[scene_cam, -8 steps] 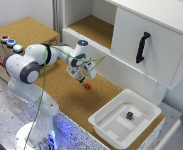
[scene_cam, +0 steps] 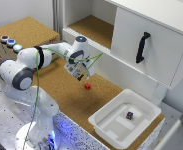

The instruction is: Grasp the pink block

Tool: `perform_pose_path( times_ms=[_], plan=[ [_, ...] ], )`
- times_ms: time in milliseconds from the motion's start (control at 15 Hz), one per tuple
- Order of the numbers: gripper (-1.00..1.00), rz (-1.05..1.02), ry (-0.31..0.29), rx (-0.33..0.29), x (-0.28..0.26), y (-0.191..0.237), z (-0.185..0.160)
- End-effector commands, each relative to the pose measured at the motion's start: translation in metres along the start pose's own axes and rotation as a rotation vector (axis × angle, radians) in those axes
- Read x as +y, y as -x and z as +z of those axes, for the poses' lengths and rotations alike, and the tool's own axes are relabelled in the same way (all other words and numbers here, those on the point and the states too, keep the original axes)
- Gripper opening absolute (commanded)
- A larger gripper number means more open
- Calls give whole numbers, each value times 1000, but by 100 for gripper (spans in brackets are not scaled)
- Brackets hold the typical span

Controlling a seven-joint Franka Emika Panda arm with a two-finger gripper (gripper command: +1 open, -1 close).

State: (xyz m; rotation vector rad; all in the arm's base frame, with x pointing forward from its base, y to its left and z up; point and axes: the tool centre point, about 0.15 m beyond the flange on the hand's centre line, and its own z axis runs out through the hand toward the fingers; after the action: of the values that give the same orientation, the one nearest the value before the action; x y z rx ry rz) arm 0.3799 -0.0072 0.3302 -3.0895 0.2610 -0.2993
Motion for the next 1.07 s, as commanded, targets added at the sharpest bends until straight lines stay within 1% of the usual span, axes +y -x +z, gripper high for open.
perform_pose_path(
  times_ms=[0,267,333,400,467,533,600,667,800,867,933,1000],
  plan=[
    [100,-17,-6,-16,6,2,-2],
    [100,-17,-6,-16,6,2,-2],
    [100,13,14,1,2,0,2],
    [100,41,22,-3,7,-1,8],
    [100,75,1,-26,14,0,18],
    [100,79,8,-47,19,2,31],
    [100,89,4,-67,22,3,42],
    [100,63,20,-83,20,5,52],
    [100,23,8,-76,15,14,69],
    [100,-8,11,-72,11,16,76],
    [100,-13,-1,-67,9,15,79],
    [100,-11,4,-55,7,11,80]
  ],
)
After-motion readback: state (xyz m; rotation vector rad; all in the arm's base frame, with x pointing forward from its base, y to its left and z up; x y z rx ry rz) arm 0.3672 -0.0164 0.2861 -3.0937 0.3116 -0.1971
